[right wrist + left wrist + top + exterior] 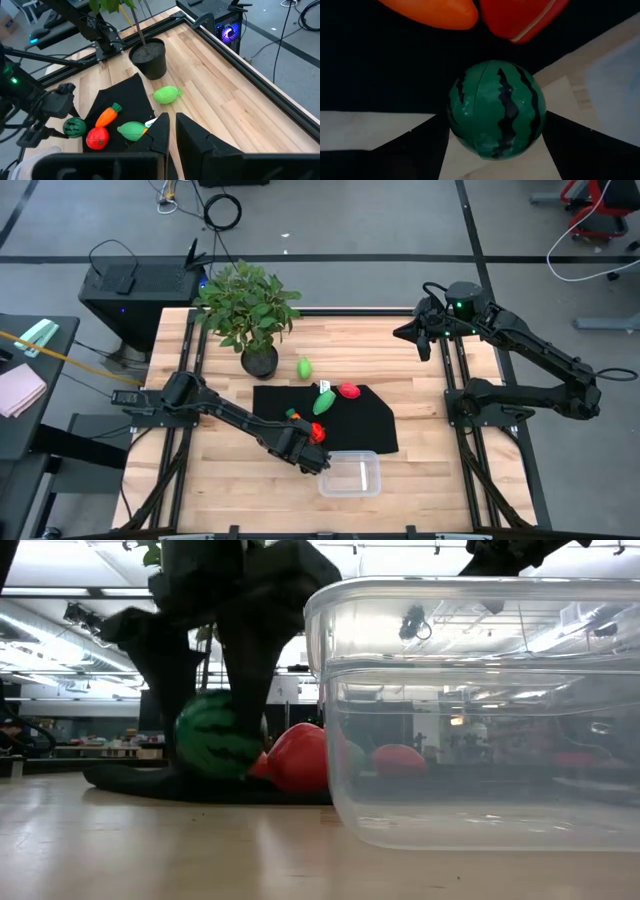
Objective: Pick and placing Produce into tupperware
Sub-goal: Put the watermelon into the transparent bin, then put the dragonfruit into the transparent bin
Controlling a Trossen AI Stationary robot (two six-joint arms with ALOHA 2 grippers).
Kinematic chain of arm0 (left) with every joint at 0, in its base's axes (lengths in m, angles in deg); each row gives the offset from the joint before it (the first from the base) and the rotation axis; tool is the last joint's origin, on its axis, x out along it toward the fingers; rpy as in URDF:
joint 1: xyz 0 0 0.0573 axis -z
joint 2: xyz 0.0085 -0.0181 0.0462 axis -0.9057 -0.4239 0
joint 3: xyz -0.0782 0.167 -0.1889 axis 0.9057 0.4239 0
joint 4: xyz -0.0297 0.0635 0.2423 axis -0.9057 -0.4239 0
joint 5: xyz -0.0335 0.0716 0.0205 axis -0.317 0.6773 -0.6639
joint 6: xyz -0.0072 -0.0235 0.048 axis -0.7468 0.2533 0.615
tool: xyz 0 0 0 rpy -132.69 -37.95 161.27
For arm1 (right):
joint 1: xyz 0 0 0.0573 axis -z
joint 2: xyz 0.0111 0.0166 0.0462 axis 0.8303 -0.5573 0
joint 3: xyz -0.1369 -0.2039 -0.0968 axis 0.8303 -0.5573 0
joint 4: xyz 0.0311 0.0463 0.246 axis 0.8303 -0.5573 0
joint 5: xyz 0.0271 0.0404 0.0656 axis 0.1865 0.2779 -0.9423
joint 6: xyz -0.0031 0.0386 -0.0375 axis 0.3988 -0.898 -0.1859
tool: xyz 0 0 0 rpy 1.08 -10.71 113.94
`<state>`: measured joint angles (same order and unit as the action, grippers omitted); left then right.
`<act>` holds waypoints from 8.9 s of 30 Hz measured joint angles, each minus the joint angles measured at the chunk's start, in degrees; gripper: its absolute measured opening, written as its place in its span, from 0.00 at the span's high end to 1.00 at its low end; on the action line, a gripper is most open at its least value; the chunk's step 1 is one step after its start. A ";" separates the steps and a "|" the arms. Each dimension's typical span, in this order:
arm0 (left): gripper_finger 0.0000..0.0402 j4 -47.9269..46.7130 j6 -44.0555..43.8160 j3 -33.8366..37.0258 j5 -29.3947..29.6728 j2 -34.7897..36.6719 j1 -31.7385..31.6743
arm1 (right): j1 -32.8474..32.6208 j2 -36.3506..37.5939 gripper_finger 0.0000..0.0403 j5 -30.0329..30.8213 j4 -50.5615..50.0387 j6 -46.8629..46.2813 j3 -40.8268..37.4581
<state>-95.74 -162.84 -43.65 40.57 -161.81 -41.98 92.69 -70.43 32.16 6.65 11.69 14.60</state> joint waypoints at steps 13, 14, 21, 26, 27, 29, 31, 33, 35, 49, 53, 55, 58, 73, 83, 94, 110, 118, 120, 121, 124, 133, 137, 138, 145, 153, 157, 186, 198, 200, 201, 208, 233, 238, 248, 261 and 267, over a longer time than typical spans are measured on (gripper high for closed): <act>0.25 -0.06 0.22 -0.01 6.07 9.08 -0.71 | 0.01 0.00 0.91 0.00 0.00 0.00 0.02; 0.25 0.85 0.20 -0.02 6.78 9.96 -0.94 | 0.02 0.00 0.91 -0.01 0.00 0.00 0.02; 0.25 12.82 4.04 -0.02 16.02 14.95 -1.56 | 0.02 0.00 0.91 0.00 0.00 0.00 0.02; 0.25 23.40 15.87 -1.25 19.91 16.98 -2.27 | 0.02 0.02 0.91 0.00 0.04 0.00 0.02; 0.25 25.41 19.92 -1.92 20.08 17.11 -2.21 | 0.02 0.00 0.91 0.00 0.00 0.00 0.02; 0.26 28.90 28.09 -3.49 20.45 17.09 -2.21 | 0.02 0.02 0.91 -0.01 0.04 0.02 0.02; 0.26 32.71 35.89 -4.67 20.45 16.86 -2.16 | 0.01 0.00 0.91 -0.02 -0.02 0.01 0.02; 0.26 36.33 43.67 -4.94 20.45 16.79 -1.99 | 0.02 0.01 0.91 -0.02 0.01 0.00 0.02; 0.26 39.80 48.43 -5.00 20.44 16.75 -1.79 | 0.01 0.00 0.91 -0.06 0.00 0.02 0.02; 0.26 50.34 50.12 -4.87 16.05 8.74 -2.26 | 0.00 0.00 0.91 -0.02 -1.03 1.84 0.02; 0.26 50.35 48.83 -5.76 15.22 6.18 -1.73 | 0.02 0.00 0.91 0.00 -1.35 2.09 0.02; 0.26 50.31 49.04 -6.70 15.21 5.15 -1.18 | 0.00 0.00 0.91 0.00 -1.79 2.98 0.02; 0.26 49.52 49.33 -7.21 15.07 4.67 -0.79 | 0.00 0.00 0.91 0.00 -2.32 3.50 0.02; 0.26 34.23 43.31 -7.25 10.06 1.79 2.35 | 0.02 0.00 0.91 0.00 -2.16 2.44 0.02; 0.26 26.42 49.28 -7.28 10.14 1.74 4.09 | 0.01 0.00 0.91 0.00 -1.44 -0.62 0.02; 0.26 22.48 54.33 -7.22 9.82 -0.21 2.71 | 0.02 0.00 0.91 0.00 -1.81 -1.99 0.02; 0.26 21.42 58.68 -7.17 9.22 -3.37 2.07 | 0.02 -0.02 0.91 0.03 -2.08 -2.17 0.02; 0.26 22.33 59.98 -7.14 7.30 -3.58 1.97 | 0.02 -0.02 0.91 0.03 -1.97 -2.05 0.02; 0.26 22.44 60.02 -7.14 6.90 -3.58 1.99 | 0.00 -0.02 0.91 0.03 -1.97 -2.03 0.02; 0.26 22.43 60.02 -7.14 6.74 -3.58 1.99 | 0.02 -0.02 0.91 0.02 -1.96 -2.03 0.02; 0.26 22.44 60.00 -7.14 6.67 -3.58 2.01 | 0.02 -0.02 0.91 0.04 -1.97 -1.99 0.02; 0.26 22.44 59.95 -7.14 6.23 -3.58 2.01 | 0.02 -0.02 0.91 0.02 -1.97 -1.97 0.02; 0.26 22.42 59.95 -7.14 6.25 -3.58 2.03 | 0.02 -0.02 0.91 0.02 -1.99 -1.97 0.02; 0.26 22.42 59.95 -7.14 6.08 -3.58 2.03 | 0.02 -0.02 0.91 0.02 -1.99 -1.97 0.02; 0.26 22.31 60.02 -7.14 3.80 -3.99 2.03 | 0.02 -0.02 0.91 0.02 -1.99 -1.97 0.02; 0.26 24.53 59.77 -7.28 2.20 -5.72 1.97 | 0.02 -0.02 0.91 0.02 -1.99 -2.10 0.02; 0.26 24.51 59.35 -7.14 2.01 -7.00 2.03 | 0.02 0.00 0.91 0.02 -2.24 -2.12 0.02; 0.16 25.33 59.54 -9.88 4.75 -5.31 1.99 | 0.00 0.02 0.91 0.00 -2.62 -2.08 0.02; 0.22 8.09 67.59 -28.14 15.11 -5.04 1.99 | -0.45 0.02 0.91 -7.42 -3.45 -3.08 -0.09; 0.22 5.39 67.24 -31.18 16.23 -5.04 1.99 | -2.08 0.02 0.91 -7.55 -3.45 -3.17 -0.96; 0.22 4.44 67.03 -32.37 17.01 -5.04 1.99 | -3.01 0.02 0.91 -7.44 -3.46 -3.13 -1.73; 0.22 2.55 66.79 -38.80 23.04 -5.04 2.76 | -10.82 -2.28 0.82 -1.34 2.58 -2.57 -10.80; 0.22 -0.42 59.51 -42.62 29.30 -3.76 4.24 | -23.93 -32.85 0.31 14.11 29.99 10.81 -17.14; 0.22 -0.39 59.47 -42.62 29.49 -3.69 4.20 | -24.01 -35.70 0.30 16.00 32.37 10.77 -17.12; 0.22 -0.38 59.45 -42.62 29.46 -3.67 4.20 | -23.96 -39.52 0.17 17.22 34.96 8.27 -17.07; 0.22 -0.40 59.40 -42.60 29.45 -3.67 4.20 | -23.96 -45.35 0.12 18.34 38.77 7.96 -17.07; 0.22 -0.69 59.04 -42.60 29.46 -3.67 4.20 | -23.96 -45.90 0.14 18.32 39.14 7.47 -17.05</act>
<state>-96.44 -103.80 -86.25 70.03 -165.47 -37.78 68.73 -116.33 50.48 45.79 19.15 -2.44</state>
